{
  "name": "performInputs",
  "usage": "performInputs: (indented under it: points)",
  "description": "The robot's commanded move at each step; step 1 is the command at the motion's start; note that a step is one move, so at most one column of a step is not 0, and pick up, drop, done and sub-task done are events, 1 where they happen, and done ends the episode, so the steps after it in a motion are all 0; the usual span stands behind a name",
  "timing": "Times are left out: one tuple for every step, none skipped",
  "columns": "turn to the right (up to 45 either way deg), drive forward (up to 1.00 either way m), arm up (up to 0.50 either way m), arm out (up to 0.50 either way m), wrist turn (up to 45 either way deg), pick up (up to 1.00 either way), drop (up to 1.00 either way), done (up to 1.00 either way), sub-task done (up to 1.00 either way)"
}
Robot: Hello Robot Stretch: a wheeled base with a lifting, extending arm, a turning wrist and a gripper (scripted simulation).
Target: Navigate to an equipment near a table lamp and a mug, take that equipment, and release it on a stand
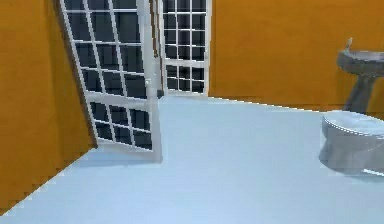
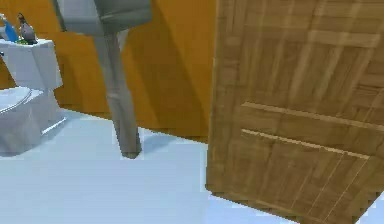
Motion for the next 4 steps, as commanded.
performInputs:
  points:
    - [0.0, 1.00, 0.00, 0.00, 0.0, 0.00, 0.00, 0.00, 0.00]
    - [-3.0, 0.00, 0.00, 0.00, 0.0, 0.00, 0.00, 0.00, 0.00]
    - [0.0, 0.80, 0.00, 0.00, 0.0, 0.00, 0.00, 0.00, 0.00]
    - [-24.0, 0.00, 0.00, 0.00, 0.0, 0.00, 0.00, 0.00, 0.00]
